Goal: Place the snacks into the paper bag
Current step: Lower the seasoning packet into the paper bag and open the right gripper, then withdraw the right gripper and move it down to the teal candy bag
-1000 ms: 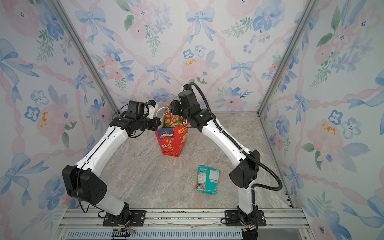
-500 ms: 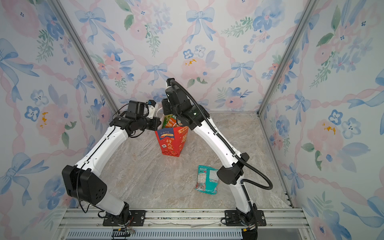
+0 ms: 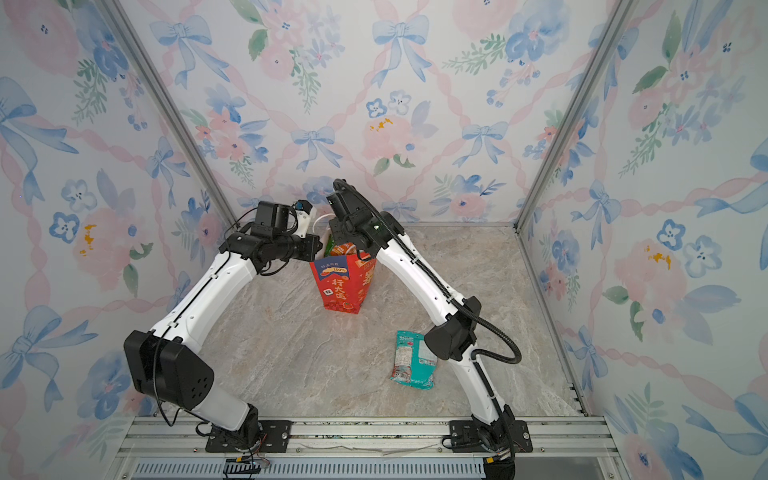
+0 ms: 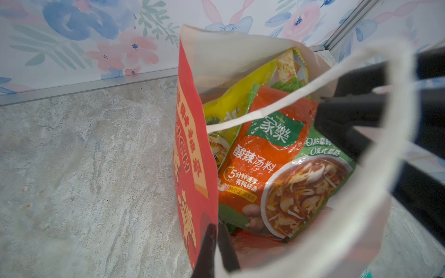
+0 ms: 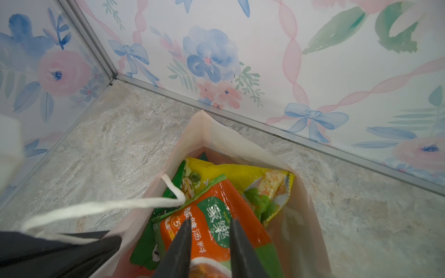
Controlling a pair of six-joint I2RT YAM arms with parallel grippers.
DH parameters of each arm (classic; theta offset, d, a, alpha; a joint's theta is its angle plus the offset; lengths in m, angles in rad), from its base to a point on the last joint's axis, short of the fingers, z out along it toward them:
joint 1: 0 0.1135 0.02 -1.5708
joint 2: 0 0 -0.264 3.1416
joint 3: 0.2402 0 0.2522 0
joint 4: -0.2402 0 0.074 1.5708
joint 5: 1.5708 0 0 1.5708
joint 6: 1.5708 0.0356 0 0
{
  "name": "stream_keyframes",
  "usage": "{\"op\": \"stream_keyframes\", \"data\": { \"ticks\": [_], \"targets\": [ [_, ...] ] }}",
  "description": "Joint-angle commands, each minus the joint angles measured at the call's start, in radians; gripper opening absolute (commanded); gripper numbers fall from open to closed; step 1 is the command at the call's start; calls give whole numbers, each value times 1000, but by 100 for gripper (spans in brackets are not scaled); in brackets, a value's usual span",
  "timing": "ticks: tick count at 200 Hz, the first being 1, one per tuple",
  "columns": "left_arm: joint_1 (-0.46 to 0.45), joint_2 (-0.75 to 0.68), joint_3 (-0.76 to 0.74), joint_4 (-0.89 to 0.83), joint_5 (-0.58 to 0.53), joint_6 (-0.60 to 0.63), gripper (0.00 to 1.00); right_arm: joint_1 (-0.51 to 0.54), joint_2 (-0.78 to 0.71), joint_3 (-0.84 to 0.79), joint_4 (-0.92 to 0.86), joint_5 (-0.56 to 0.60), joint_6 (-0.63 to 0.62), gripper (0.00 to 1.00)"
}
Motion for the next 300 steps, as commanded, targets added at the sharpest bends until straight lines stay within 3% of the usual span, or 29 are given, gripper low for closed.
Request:
{"op": "stream_keyframes", "data": {
  "ticks": [1, 95, 142, 173, 198, 240, 274, 300],
  "targets": [
    [-4, -24, -11, -22, 12, 4, 0, -22, 46, 10, -30, -18, 12, 29],
    [-3, -24, -12, -21, 5, 6, 0, -62, 105, 51, -41, -131, 73, 28],
    [-2, -19, -11, -21, 9, 6, 0, -36, -65, 48, 29, -163, 50, 35],
    [-2, -20, -11, -21, 9, 5, 0, -23, -215, -60, 73, -168, 45, 47],
    [-2, -26, -11, -21, 4, 6, 0, -23, -381, -297, 136, -166, 62, 55],
    [-2, -26, -11, -21, 2, 7, 0, -32, -739, -877, 257, -140, 148, 72],
    [-2, -25, -11, -21, -1, 6, 0, -42, -983, -1307, 240, -106, 293, 87],
    [-1, -27, -11, -21, -1, 5, 0, -44, -1140, -1573, 232, -118, 461, 91]
  ]
}}
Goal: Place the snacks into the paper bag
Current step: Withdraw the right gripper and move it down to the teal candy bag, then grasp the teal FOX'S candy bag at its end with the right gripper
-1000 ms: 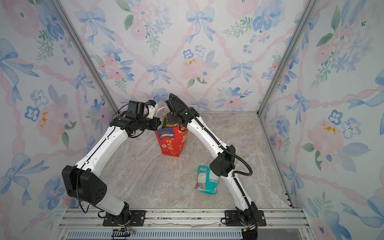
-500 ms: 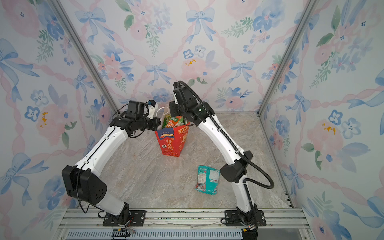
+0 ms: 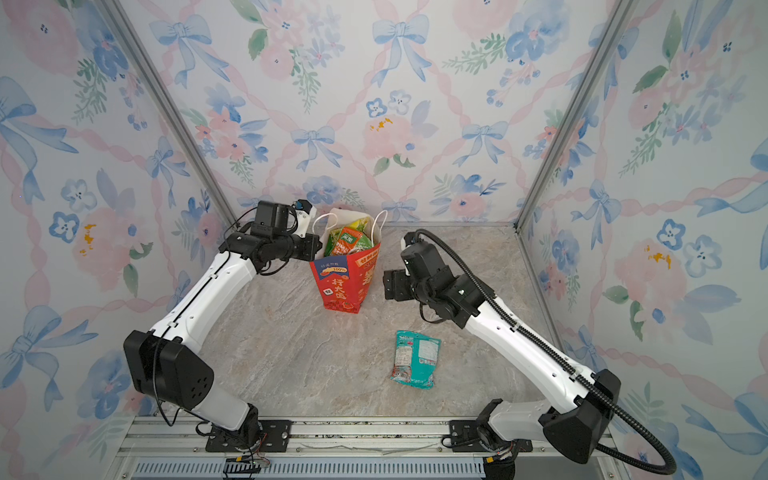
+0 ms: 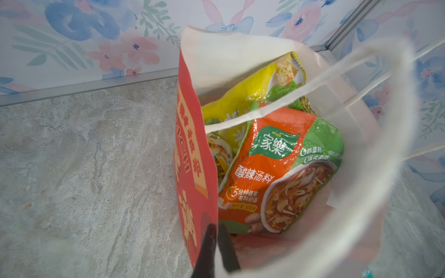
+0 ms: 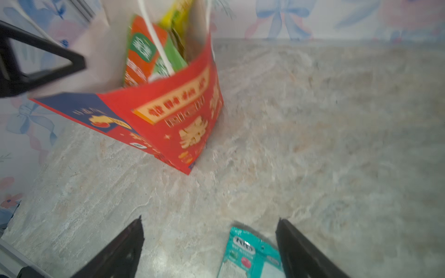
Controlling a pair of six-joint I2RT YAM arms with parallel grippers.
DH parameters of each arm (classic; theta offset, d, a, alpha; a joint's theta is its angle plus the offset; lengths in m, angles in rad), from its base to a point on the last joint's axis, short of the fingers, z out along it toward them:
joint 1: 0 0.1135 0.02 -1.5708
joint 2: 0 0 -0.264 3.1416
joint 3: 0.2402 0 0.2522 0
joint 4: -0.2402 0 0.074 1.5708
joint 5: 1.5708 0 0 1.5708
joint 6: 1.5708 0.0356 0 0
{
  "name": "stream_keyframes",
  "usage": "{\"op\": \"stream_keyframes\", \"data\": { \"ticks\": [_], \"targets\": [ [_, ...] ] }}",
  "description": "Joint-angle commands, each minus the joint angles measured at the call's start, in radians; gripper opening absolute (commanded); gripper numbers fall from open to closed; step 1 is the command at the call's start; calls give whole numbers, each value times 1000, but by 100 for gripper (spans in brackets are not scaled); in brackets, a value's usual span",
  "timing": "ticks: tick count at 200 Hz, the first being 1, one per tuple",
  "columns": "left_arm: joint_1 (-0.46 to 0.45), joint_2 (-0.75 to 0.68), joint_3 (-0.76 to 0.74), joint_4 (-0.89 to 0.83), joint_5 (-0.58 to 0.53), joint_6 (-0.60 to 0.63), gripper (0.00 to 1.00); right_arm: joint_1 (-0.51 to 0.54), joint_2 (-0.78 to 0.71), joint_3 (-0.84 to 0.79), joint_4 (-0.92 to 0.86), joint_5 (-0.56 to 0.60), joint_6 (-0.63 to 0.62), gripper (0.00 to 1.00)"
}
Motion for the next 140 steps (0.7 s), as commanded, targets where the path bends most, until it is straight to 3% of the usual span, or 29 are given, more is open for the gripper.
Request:
{"op": "stream_keyframes", "data": {
  "ticks": [1, 29, 62, 101, 140],
  "targets": [
    [-1, -26, -10, -20, 3, 5, 0, -9, -131, -189, -15, 16, 198, 91],
    [0, -35, -12, -20, 7, 5, 0, -6, -257, -418, -8, -17, 372, 90],
    [0, -41, -12, -20, 1, 5, 0, -4, -368, -657, 68, -65, 544, 82],
    [0, -38, -12, -20, -3, 4, 0, -4, -420, -789, 131, -87, 623, 78],
    [0, -32, -10, -21, 1, 4, 0, 4, -366, -846, 255, -135, 662, 75]
  ]
}}
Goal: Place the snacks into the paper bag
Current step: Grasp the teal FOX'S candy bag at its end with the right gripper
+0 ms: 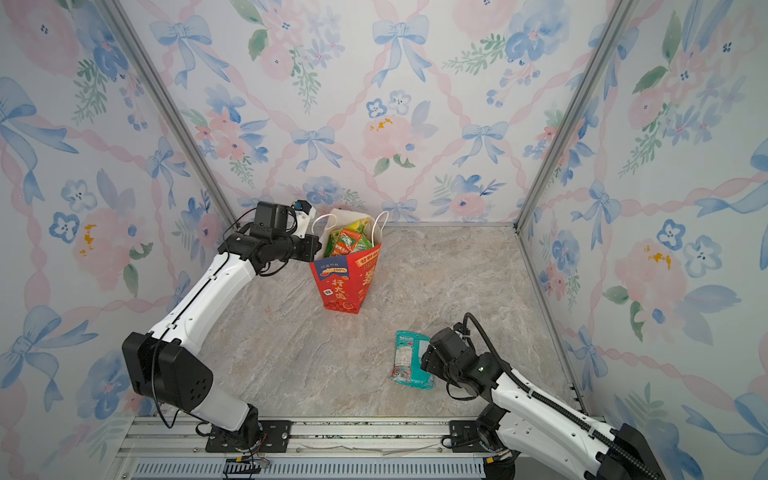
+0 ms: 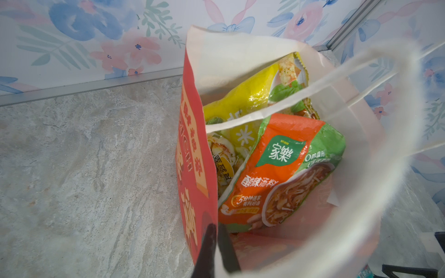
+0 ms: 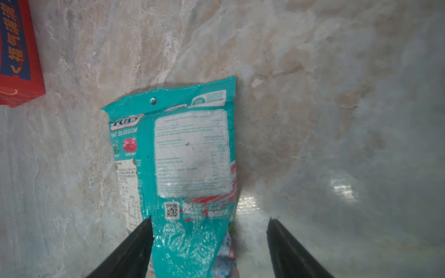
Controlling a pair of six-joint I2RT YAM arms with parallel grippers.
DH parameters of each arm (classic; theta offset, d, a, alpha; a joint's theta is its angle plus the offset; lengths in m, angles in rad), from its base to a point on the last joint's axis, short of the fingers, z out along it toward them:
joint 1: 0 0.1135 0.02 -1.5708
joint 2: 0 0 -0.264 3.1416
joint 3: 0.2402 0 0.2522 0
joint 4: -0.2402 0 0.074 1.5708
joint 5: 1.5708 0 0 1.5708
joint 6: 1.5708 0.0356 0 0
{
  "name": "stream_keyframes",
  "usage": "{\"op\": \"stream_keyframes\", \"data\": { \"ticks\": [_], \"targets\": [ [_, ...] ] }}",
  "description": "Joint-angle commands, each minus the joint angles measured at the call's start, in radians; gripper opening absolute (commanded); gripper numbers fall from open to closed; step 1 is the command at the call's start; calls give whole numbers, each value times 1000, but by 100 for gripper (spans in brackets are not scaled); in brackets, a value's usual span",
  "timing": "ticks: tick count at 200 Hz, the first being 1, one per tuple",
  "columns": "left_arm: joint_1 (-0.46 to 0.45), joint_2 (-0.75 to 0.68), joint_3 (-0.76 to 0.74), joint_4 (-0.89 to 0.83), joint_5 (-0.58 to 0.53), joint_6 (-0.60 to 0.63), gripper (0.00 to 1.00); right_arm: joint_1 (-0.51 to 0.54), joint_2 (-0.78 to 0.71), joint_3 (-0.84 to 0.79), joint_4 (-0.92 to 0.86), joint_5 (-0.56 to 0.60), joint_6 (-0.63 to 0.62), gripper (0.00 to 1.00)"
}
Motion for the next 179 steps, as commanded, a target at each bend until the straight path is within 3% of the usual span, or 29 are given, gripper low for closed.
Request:
{"op": "stream_keyframes", "data": {
  "ticks": [1, 65, 132, 179],
  "targets": [
    [0, -22, -5, -18, 9, 3, 0, 8, 36, -30, 111, -37, 57, 75],
    [-1, -26, -7, -17, 9, 5, 0, 47, 139, -46, 157, 10, 112, 66],
    [-1, -26, -8, -17, 11, 5, 0, 59, 199, -70, 204, 32, 124, 45],
    [-1, -26, -5, -17, 11, 3, 0, 62, 205, -61, 205, 42, 108, 9]
  ]
}}
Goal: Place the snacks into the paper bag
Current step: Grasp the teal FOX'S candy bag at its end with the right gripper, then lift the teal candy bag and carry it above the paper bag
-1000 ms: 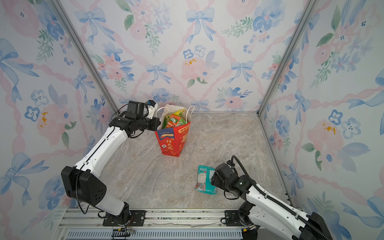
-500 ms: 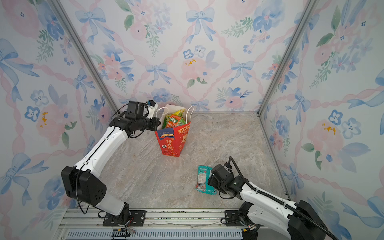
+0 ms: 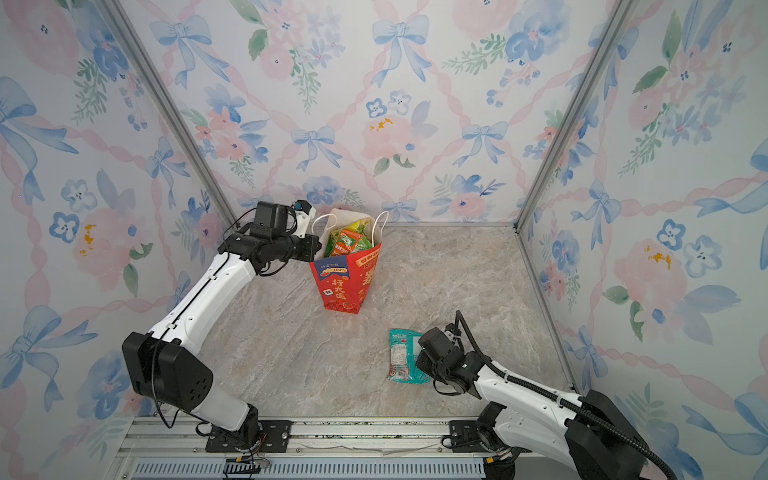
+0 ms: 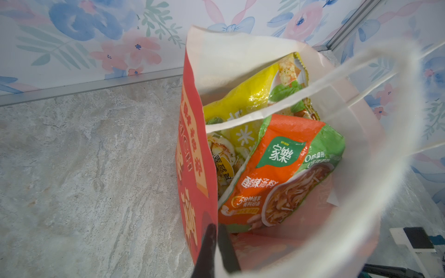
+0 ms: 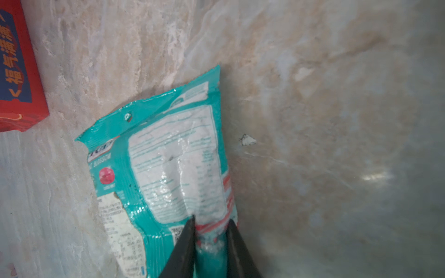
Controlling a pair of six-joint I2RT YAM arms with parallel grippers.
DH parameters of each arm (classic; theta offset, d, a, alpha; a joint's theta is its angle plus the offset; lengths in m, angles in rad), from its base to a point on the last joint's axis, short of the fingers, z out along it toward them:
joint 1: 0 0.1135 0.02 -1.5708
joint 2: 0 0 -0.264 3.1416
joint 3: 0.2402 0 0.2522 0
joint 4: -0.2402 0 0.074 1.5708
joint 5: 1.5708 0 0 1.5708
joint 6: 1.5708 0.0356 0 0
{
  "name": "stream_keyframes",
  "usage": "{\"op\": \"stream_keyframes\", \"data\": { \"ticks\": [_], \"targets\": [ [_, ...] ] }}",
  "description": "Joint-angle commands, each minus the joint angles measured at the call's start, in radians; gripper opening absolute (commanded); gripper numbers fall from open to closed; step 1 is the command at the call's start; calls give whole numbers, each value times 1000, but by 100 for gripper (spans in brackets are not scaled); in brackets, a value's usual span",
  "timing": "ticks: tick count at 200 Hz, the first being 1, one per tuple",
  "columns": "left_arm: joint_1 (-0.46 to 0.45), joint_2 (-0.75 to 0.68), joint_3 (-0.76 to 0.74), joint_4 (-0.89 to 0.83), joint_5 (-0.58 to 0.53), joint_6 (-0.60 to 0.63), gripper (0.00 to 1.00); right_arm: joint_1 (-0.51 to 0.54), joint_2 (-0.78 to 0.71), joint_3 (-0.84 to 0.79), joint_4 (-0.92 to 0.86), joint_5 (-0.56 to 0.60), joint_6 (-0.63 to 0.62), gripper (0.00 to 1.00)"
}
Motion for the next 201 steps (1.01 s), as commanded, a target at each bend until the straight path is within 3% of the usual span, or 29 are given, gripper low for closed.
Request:
{"op": "stream_keyframes", "data": {
  "ticks": [1, 26, 97, 143, 201],
  "targets": [
    [-1, -26, -5, -17, 10, 4, 0, 13, 19, -22, -44, 19, -6, 8],
    [-1, -26, -7, -17, 10, 5, 0, 14, 6, 9, -57, 25, -26, 0],
    [-2, -28, -7, -17, 6, 4, 0, 11, -40, 372, -296, 111, -237, 0],
    [-1, -31, -6, -18, 5, 5, 0, 11, 23, 641, -367, 89, -380, 0],
    [-1, -28, -5, -17, 6, 5, 0, 58, 132, 966, -326, 39, -495, 0]
  ]
}}
